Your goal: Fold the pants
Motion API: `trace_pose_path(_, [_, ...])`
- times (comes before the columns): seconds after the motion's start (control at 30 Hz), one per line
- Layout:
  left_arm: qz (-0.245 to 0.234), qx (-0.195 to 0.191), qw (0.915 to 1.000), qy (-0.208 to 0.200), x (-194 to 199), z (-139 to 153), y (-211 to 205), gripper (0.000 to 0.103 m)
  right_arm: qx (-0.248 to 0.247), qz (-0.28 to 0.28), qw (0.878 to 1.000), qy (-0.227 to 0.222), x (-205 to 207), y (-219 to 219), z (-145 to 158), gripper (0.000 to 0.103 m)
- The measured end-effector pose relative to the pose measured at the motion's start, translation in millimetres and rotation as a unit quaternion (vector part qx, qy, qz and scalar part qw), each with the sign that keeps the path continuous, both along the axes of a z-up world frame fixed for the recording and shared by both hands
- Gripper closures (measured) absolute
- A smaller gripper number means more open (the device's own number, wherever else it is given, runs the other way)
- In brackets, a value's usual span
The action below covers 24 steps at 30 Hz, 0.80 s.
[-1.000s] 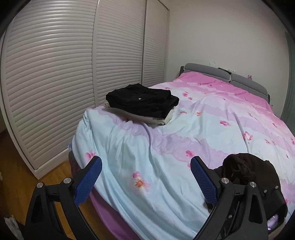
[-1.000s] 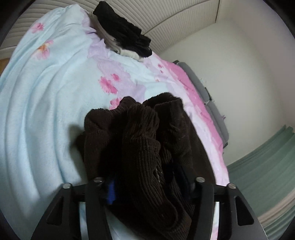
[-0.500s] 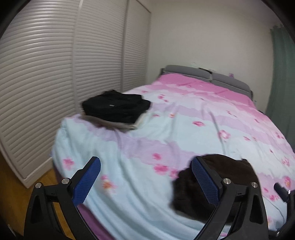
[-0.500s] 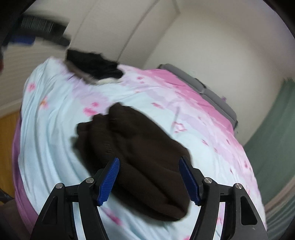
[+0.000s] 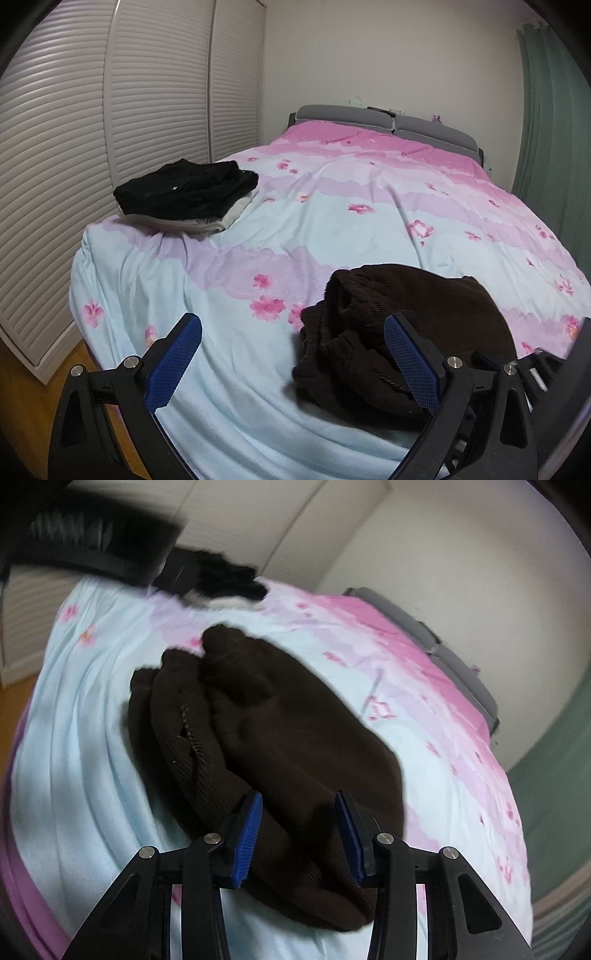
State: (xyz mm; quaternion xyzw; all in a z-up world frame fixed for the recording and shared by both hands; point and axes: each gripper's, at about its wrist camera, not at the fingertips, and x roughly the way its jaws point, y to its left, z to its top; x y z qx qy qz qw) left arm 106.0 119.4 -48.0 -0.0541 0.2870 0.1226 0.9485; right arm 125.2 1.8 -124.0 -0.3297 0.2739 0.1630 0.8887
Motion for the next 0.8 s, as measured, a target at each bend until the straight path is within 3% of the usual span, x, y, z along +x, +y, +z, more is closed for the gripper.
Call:
trace_pose_path(0.03, [0.002,-0.001,1.0000,0.001,0,-1,2,0.002,-0.007,0.003,1.000,0.005,4,3,-4,0.066])
trace_pose_path(0.1, [0.011,-0.004,0.9999,0.005,0,-3,10,0.002,-0.010,0.008,1.000,0.024,15,8,-12,0.088])
trace_pose_path(0.2, [0.021,-0.009,0.9997,0.007,-4,-5,19,0.002,0.017,0.008,0.999,0.028,17,6,-8,0.093])
trace_pose_path(0.37, [0.033,-0.014,0.9992,0.015,-6,-11,31,0.002,0.032,0.035,0.998,-0.045,-20,-4,10,0.094])
trace_pose_path(0.5, [0.031,-0.021,0.9991,0.021,-5,-15,33,0.002,0.006,0.050,0.999,-0.004,-22,-3,-25,0.093])
trace_pose_path(0.63, [0.022,-0.018,0.9994,0.019,-7,-15,28,0.002,-0.011,0.062,0.998,-0.016,-28,2,-46,0.093])
trace_pose_path(0.8, [0.013,-0.022,0.9997,0.006,-4,-7,23,0.002,0.026,0.048,0.998,-0.012,-22,-4,-39,0.086])
